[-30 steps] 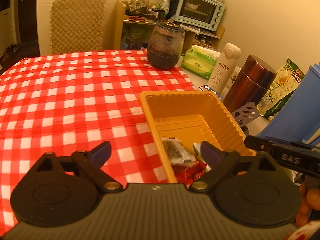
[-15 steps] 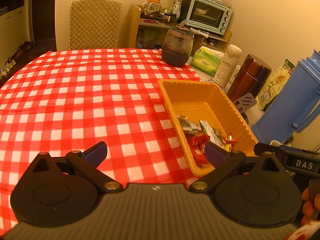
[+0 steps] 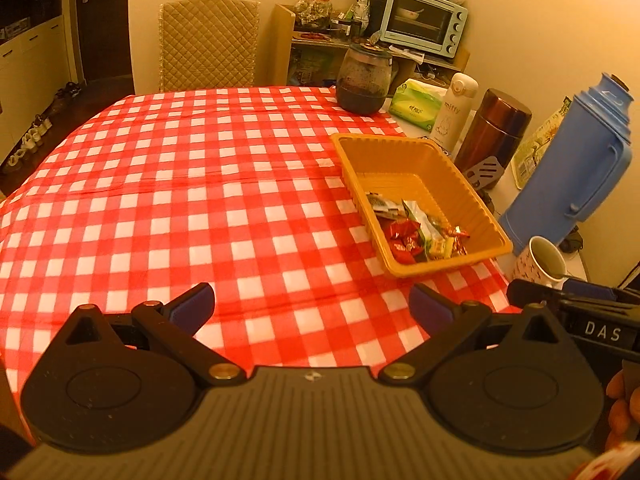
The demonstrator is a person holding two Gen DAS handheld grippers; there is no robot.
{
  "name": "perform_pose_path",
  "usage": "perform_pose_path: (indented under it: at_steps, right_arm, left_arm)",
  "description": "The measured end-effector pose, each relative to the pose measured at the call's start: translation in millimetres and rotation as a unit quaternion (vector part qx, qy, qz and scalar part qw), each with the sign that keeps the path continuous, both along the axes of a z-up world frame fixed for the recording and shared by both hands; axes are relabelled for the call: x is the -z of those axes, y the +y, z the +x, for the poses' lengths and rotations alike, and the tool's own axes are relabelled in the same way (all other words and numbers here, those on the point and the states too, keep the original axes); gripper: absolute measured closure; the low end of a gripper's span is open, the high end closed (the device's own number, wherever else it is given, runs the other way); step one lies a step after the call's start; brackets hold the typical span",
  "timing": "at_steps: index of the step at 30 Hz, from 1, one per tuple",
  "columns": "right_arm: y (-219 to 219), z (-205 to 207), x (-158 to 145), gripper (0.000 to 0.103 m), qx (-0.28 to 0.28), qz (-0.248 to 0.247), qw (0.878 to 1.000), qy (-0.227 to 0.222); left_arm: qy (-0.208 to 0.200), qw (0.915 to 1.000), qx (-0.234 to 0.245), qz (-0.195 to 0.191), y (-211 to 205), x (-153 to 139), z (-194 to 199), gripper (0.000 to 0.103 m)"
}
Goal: Organize snacks
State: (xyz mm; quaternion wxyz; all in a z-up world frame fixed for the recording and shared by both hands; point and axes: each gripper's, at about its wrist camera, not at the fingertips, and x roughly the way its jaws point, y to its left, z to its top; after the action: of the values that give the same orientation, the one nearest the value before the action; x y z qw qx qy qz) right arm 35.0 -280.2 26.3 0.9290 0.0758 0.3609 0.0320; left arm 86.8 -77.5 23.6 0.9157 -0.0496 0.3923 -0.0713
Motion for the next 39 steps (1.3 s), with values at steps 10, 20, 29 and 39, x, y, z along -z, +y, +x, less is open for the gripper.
perform_pose_path:
  at_steps: [10,20,29,39]
  right_arm:
    - [16.0,-39.7,-19.5,0.019,-0.017,-0.007,1.0,-0.016]
    - [24.8,-68.8,-36.5,0.019,-0.028,-0.011,0.999,-0.038]
    - [34.1,-86.5,-45.5,0.019,-0.039,-0.013,0.998,-0.049]
    - [38.8,-96.3,-48.5,0.019,-0.046,-0.017,0.997,-0.056]
  left_arm:
    - [-0.024,0.999,-0.037,0.006,16.3,-16.0,-50.9,0.0]
    - [-0.042,0.9984,-0.036,0.01,18.6,-26.5,-81.8,0.0]
    - [-0.049,0.9981,-0.036,0.008,21.3,-32.4,-100.1,0.0]
    - [-0.059,0.9976,-0.036,0.009,24.8,-39.3,-114.5,0.0]
